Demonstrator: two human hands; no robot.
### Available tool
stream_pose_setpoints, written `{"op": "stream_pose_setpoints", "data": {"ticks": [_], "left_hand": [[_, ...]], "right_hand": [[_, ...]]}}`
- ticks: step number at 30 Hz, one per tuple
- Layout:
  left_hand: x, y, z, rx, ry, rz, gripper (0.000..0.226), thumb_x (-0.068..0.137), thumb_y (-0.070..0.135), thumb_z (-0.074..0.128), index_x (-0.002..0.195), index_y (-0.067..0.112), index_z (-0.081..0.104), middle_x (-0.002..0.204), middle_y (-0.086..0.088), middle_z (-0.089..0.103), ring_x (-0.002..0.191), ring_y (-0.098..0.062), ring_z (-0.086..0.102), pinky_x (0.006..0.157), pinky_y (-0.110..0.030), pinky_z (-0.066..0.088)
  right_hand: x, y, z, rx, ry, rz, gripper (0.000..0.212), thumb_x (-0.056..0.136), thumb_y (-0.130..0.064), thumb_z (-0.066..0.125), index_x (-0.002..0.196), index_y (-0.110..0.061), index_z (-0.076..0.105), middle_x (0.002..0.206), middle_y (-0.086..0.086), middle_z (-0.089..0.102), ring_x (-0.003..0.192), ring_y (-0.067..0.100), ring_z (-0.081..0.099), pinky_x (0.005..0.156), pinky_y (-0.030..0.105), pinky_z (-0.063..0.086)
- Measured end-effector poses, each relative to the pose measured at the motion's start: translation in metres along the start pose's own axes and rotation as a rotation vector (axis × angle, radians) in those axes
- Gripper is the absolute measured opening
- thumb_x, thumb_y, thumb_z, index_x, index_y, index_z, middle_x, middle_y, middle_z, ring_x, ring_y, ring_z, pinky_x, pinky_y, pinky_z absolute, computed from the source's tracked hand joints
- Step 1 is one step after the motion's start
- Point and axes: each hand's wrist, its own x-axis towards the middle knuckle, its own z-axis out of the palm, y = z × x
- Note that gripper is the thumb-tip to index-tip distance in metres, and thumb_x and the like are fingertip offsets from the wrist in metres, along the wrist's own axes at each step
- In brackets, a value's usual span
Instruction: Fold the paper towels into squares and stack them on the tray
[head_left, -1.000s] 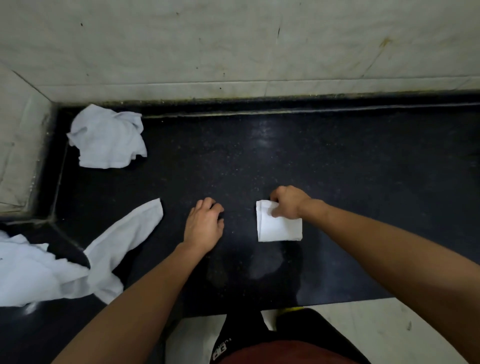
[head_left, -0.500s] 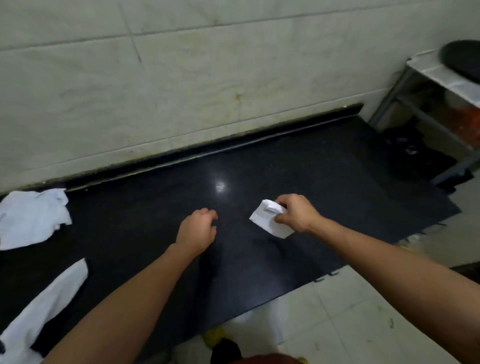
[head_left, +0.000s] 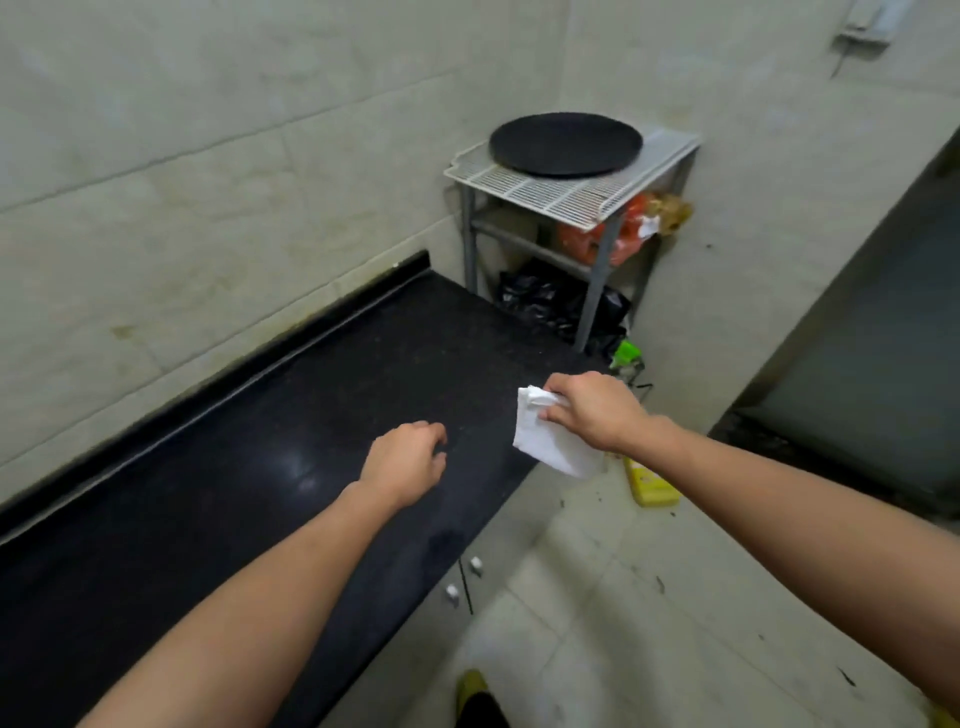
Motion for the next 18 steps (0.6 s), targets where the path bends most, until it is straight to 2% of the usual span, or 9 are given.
{"op": "stream_pose_setpoints", "data": {"ticks": [5, 8, 10, 14, 18], "left_hand": [[0.099, 0.055, -0.008, 0.014, 0.022, 0.163, 0.019, 0.09, 0.029, 0.052, 0.104, 0.019, 0.06, 0.1, 0.0, 0.062, 0.092, -0.025, 0.061, 0.071, -0.035, 0.049], [0.17, 0.083, -0.015, 0.0, 0.072, 0.225, 0.018, 0.091, 0.029, 0.052, 0.104, 0.019, 0.06, 0.099, 0.0, 0.062, 0.092, -0.024, 0.061, 0.069, -0.035, 0.047], [0.219, 0.097, -0.023, -0.01, 0.115, 0.254, 0.018, 0.092, 0.029, 0.052, 0.105, 0.019, 0.06, 0.1, 0.0, 0.062, 0.092, -0.024, 0.06, 0.069, -0.035, 0.047], [0.305, 0.116, -0.051, -0.055, 0.176, 0.274, 0.021, 0.093, 0.03, 0.053, 0.109, 0.018, 0.059, 0.1, -0.001, 0.063, 0.092, -0.024, 0.06, 0.069, -0.038, 0.05], [0.38, 0.121, -0.089, -0.08, 0.24, 0.265, 0.016, 0.089, 0.027, 0.055, 0.102, 0.018, 0.061, 0.094, -0.001, 0.064, 0.091, -0.025, 0.06, 0.071, -0.04, 0.051]], "right_hand": [[0.018, 0.093, -0.04, -0.042, 0.108, 0.099, 0.033, 0.094, -0.048, 0.051, 0.113, -0.021, 0.055, 0.106, 0.012, 0.066, 0.099, 0.034, 0.06, 0.065, 0.034, 0.035], [0.049, 0.142, -0.068, -0.062, 0.131, 0.117, 0.033, 0.096, -0.049, 0.048, 0.11, -0.02, 0.055, 0.101, 0.013, 0.065, 0.093, 0.035, 0.06, 0.064, 0.037, 0.041], [0.077, 0.169, -0.09, -0.093, 0.152, 0.093, 0.035, 0.096, -0.049, 0.046, 0.108, -0.017, 0.055, 0.097, 0.013, 0.065, 0.089, 0.035, 0.06, 0.064, 0.037, 0.043], [0.139, 0.214, -0.136, -0.111, 0.202, 0.072, 0.034, 0.098, -0.05, 0.043, 0.106, -0.018, 0.054, 0.095, 0.014, 0.065, 0.087, 0.035, 0.06, 0.061, 0.037, 0.039], [0.209, 0.245, -0.183, -0.126, 0.276, 0.001, 0.04, 0.095, -0.057, 0.038, 0.104, -0.022, 0.056, 0.096, 0.01, 0.067, 0.084, 0.032, 0.061, 0.069, 0.042, 0.05]]}}
